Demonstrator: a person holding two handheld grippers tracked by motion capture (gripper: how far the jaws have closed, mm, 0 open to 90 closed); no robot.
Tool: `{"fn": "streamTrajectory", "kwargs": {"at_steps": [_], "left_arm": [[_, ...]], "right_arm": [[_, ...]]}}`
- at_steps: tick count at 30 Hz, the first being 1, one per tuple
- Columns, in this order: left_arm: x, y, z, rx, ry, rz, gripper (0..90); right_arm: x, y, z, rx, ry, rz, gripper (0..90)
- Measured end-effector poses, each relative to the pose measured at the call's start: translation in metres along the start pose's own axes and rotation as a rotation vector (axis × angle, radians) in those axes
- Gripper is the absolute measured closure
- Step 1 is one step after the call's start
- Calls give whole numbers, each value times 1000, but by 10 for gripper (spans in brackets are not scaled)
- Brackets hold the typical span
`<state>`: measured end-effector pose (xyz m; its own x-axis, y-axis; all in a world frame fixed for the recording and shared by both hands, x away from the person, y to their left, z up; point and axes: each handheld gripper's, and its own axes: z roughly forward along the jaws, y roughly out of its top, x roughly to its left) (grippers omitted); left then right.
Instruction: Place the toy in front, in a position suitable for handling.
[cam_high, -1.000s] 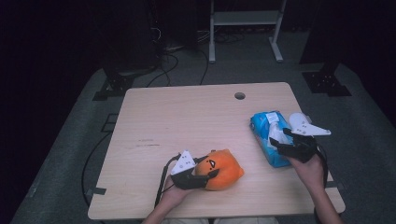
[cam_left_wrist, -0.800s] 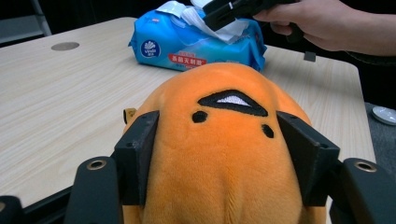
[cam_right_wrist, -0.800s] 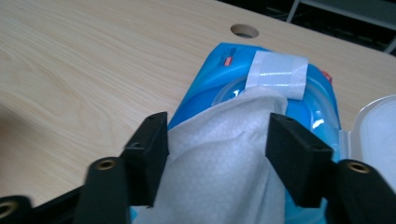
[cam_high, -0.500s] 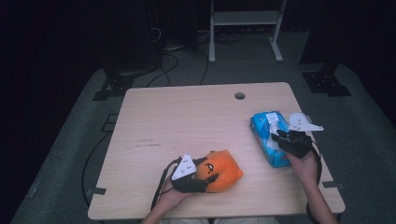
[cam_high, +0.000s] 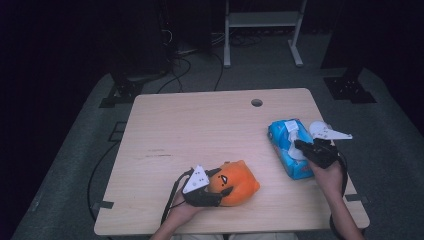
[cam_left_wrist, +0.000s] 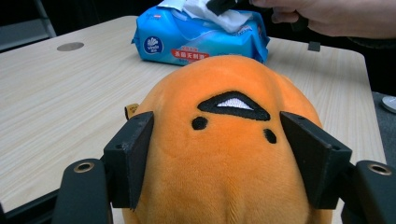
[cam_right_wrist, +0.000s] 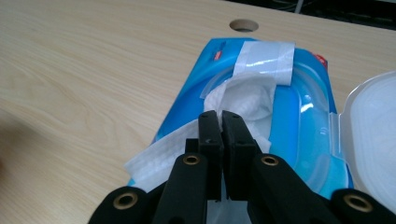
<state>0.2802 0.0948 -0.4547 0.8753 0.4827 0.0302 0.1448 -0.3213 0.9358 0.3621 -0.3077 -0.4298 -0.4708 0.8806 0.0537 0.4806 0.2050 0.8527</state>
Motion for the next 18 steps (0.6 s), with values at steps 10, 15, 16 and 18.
{"fn": "streamTrajectory", "kwargs": {"at_steps": [10, 15, 16, 18], "left_arm": [[-1, 0, -1, 5, 12, 19, 292], [-2, 0, -1, 7, 14, 31, 291], [-2, 0, -1, 4, 16, 31, 290], [-2, 0, -1, 5, 17, 36, 290]], "right_arm": [[19, 17, -38, -125, 116, -4, 872], [51, 27, -59, -161, 237, -53, 871], [71, 26, -64, -148, 289, -94, 871], [81, 25, -67, -137, 314, -116, 871]]}}
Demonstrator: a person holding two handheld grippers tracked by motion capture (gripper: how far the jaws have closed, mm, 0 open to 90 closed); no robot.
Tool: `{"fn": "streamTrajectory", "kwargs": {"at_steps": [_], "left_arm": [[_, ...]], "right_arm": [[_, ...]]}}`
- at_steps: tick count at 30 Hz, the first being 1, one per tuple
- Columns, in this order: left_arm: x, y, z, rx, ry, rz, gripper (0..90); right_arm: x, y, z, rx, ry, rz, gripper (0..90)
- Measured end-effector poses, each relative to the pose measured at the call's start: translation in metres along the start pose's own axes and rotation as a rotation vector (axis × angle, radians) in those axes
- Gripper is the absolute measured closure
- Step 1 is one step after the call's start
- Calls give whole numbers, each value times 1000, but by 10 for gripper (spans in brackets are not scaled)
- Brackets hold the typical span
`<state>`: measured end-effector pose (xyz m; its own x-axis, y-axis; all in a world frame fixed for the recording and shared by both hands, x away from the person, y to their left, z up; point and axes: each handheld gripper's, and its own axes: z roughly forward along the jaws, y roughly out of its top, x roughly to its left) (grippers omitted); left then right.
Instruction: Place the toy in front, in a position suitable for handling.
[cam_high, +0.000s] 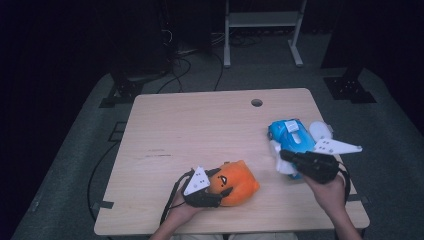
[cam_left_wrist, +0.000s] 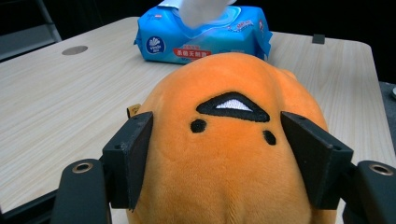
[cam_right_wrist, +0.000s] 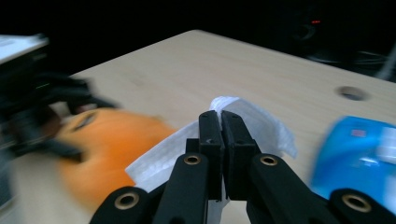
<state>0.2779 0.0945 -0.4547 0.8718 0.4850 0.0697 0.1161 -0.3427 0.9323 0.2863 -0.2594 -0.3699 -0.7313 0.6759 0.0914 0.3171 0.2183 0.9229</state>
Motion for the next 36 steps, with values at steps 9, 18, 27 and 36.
{"fn": "streamTrajectory", "kwargs": {"at_steps": [9, 18, 27, 36], "left_arm": [[0, 0, 1, 0, 0, 2, 287], [-2, -1, 1, -1, -12, 17, 281], [-5, 0, 0, 9, -19, 57, 280], [-8, 0, 2, 37, -35, 91, 267]], "right_arm": [[74, 15, -1, 66, 245, -96, 870], [61, 6, 62, 172, 254, -65, 863], [67, 2, 94, 175, 256, -112, 586], [75, -6, 106, 186, 271, -129, 520]]}}
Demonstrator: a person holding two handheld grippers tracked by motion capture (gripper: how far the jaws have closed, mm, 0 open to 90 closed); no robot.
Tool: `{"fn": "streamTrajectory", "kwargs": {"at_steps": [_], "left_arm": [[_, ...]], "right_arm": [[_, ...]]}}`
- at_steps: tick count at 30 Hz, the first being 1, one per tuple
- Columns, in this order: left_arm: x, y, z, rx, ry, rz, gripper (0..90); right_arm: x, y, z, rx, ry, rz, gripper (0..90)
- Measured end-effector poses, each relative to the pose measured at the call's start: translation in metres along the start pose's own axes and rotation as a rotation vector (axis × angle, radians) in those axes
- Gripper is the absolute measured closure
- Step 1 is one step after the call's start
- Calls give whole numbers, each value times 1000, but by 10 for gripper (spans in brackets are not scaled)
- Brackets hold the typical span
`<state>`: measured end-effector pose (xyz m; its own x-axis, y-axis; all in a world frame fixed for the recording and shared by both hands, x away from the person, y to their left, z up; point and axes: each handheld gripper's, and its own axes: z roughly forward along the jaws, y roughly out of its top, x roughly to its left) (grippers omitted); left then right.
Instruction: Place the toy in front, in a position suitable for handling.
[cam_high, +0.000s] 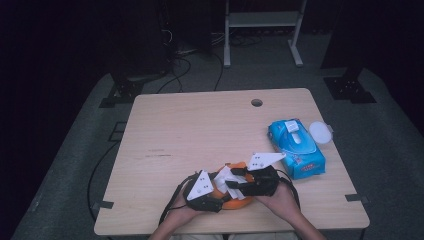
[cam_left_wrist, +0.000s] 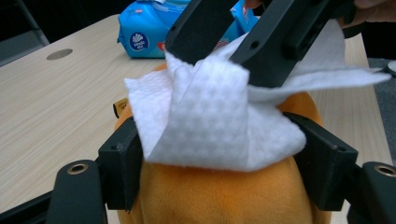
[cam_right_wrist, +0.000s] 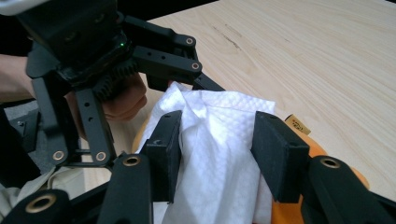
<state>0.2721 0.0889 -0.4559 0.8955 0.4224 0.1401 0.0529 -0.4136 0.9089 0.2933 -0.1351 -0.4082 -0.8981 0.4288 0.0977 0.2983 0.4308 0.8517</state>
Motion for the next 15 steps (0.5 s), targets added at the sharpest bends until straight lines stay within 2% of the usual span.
{"fn": "streamTrajectory", "kwargs": {"at_steps": [2, 3, 4, 6, 8, 12, 15], "left_arm": [[-1, -1, 1, 10, 0, 7, 257], [-1, -1, 1, 13, -1, 10, 243], [-1, -1, 1, 18, -2, 14, 243], [-1, 0, 1, 22, -1, 14, 230], [-1, 1, 1, 21, 0, 7, 209], [1, 1, 1, 14, -5, -4, 195], [4, 0, -1, 12, -6, -17, 191]], "right_arm": [[1, -2, 3, 3, -12, -5, 550], [5, -5, 7, 10, -34, -36, 639], [5, -5, 7, 10, -34, -36, 639], [10, -5, 8, 23, -52, -75, 721], [12, -3, 5, 16, -59, -93, 773], [6, -6, -6, -14, -50, -59, 804], [-3, -10, -19, -34, -80, -22, 808]]}}
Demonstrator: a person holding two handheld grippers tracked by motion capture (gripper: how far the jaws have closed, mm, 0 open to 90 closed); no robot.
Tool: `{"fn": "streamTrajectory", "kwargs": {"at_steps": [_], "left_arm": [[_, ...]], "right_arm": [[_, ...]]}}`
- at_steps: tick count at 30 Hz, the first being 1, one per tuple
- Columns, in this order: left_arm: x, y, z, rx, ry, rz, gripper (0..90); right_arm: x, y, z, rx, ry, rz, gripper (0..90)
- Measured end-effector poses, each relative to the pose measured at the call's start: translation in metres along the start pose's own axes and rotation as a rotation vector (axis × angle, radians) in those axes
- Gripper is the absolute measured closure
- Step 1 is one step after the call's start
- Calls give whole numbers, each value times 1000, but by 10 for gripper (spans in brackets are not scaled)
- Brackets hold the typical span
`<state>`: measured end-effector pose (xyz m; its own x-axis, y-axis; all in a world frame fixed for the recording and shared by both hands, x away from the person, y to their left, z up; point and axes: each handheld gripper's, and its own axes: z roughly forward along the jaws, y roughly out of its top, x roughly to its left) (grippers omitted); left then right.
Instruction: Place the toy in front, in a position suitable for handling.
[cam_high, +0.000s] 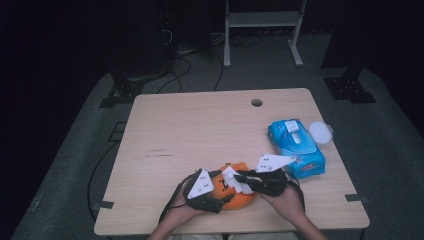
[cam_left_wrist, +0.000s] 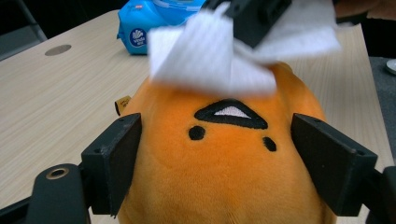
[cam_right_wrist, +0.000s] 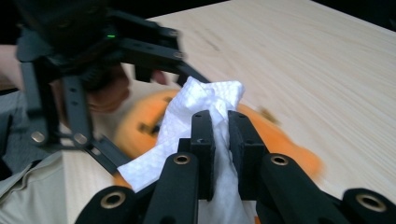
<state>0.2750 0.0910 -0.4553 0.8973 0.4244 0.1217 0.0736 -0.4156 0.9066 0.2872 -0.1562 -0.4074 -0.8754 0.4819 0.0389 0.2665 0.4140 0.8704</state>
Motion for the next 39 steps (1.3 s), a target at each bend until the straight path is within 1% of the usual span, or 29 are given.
{"fn": "streamTrajectory", "kwargs": {"at_steps": [2, 4, 6, 8, 10, 11, 12, 13, 15, 17, 18, 19, 20, 22, 23, 24, 25, 26, 27, 28, 29, 30, 31, 32, 34, 35, 36, 37, 39], "left_arm": [[2, -1, -1, 0, 1, -15, 191], [3, -1, -1, 3, 10, -14, 198], [4, 0, -1, 8, 24, -16, 212], [5, -1, 0, 4, 36, -41, 217], [8, -2, 1, -1, 39, -70, 221], [9, -2, 1, -2, 38, -79, 221], [10, -2, 0, 0, 38, -82, 220], [10, -3, 0, -3, 39, -87, 220], [11, -3, -2, -3, 39, -84, 221], [12, -2, -3, -1, 41, -76, 221], [12, -2, -3, -4, 42, -75, 221], [12, -2, -3, -6, 42, -75, 220], [12, -2, -4, -7, 44, -78, 219], [13, -3, -4, -13, 56, -95, 210], [15, -3, -4, -14, 61, -105, 210], [15, -3, -4, -16, 67, -113, 211], [17, -3, -5, -13, 78, -118, 211], [17, -3, -5, -15, 87, -128, 212], [18, -3, -5, -12, 97, -133, 212], [19, -3, -6, -12, 106, -137, 212], [19, -3, -7, -14, 112, -140, 214], [19, -3, -7, -20, 115, -145, 219], [19, -3, -8, -22, 112, -143, 222], [19, -2, -9, -29, 102, -146, 221], [16, 2, -12, -60, 78, -123, 220], [15, 4, -13, -63, 69, -108, 217], [14, 5, -14, -64, 61, -100, 209], [13, 4, -13, -55, 56, -93, 208], [14, 2, -12, -32, 63, -94, 221]], "right_arm": [[-9, -6, -9, 5, -29, 35, 809], [-15, -12, -16, 24, -59, 45, 810], [-14, -16, -20, 22, -61, 53, 810], [-2, -12, -21, 14, -45, 23, 811], [13, -6, -17, 16, -24, -38, 812], [20, -3, -13, 31, -24, -72, 812], [24, -2, -10, 44, -34, -98, 812], [25, -1, -9, 50, -42, -108, 812], [17, -3, -9, 49, -44, -76, 814], [2, -10, -15, 62, -106, -47, 815], [-6, -14, -18, 70, -116, -19, 815], [-12, -17, -21, 75, -114, 15, 815], [-15, -19, -23, 79, -112, 22, 815], [-13, -20, -26, 78, -90, 31, 815], [-9, -18, -26, 66, -65, 26, 815], [-3, -15, -24, 51, -34, 14, 815], [2, -12, -22, 48, -19, -1, 815], [12, -9, -17, 51, -1, -37, 814], [18, -7, -13, 59, 8, -64, 814], [22, -6, -10, 67, -4, -83, 814], [22, -6, -8, 67, -17, -94, 814], [18, -6, -9, 63, -27, -77, 814], [12, -8, -10, 55, -50, -56, 814], [5, -10, -12, 55, -70, -35, 814], [-7, -16, -15, 48, -83, 30, 814], [-10, -18, -15, 50, -89, 42, 814], [-11, -19, -15, 51, -98, 43, 814], [-11, -20, -14, 52, -100, 48, 814], [-10, -20, -13, 41, -84, 61, 815]]}}
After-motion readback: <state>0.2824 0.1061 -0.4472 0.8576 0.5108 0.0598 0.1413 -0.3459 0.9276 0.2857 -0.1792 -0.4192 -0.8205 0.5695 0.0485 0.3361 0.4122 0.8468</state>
